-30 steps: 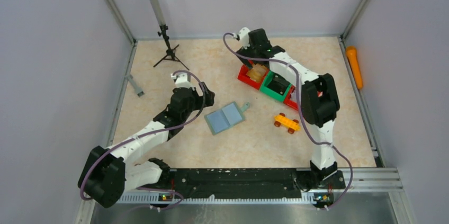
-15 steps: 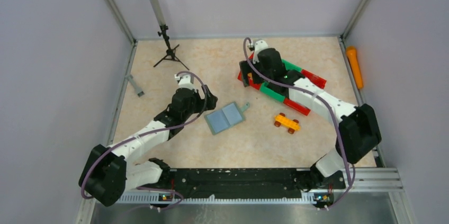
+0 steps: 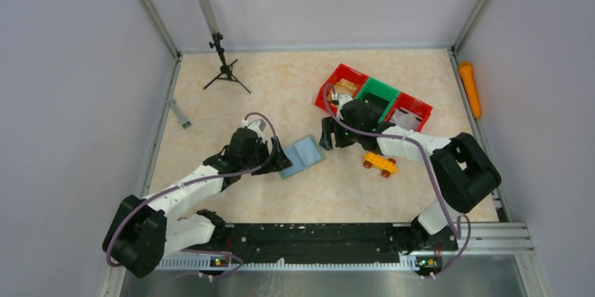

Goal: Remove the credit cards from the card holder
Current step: Close the card holder at the center of the board.

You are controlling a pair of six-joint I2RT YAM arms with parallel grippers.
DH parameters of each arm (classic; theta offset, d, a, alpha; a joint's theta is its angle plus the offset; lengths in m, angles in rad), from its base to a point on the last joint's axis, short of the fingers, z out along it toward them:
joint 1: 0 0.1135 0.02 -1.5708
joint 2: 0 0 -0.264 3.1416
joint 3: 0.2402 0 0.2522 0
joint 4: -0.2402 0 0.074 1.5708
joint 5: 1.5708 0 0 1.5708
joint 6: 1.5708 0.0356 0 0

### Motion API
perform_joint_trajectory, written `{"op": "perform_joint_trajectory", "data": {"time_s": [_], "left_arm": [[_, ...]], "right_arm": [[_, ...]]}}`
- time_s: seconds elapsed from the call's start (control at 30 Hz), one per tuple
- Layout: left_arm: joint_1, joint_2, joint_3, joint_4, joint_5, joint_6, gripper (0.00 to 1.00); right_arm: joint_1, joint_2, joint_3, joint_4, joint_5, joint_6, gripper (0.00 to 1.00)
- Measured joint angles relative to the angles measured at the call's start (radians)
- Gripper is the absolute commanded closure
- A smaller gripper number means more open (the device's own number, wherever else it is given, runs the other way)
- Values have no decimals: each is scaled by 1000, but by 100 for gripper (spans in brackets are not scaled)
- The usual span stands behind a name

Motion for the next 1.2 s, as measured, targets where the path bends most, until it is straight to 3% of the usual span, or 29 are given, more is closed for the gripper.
{"op": "perform_joint_trajectory", "data": {"time_s": [0.13,0.43,0.7,0.87,1.2], "left_arm": [[0,-9,-3,-58,-2,-3,18],[0,81,-3,-77,-8,-45,27],[1,200,18,77,28,-84,38],[9,234,18,121,46,-77,59],[8,309,74,124,72,5,64]], "right_arm": [[0,42,-56,70,-31,15,26],[0,142,-63,218,-118,77,42],[5,179,-72,309,-232,110,77],[-5,179,-81,379,-261,111,93],[3,143,-119,489,-367,123,96]]}}
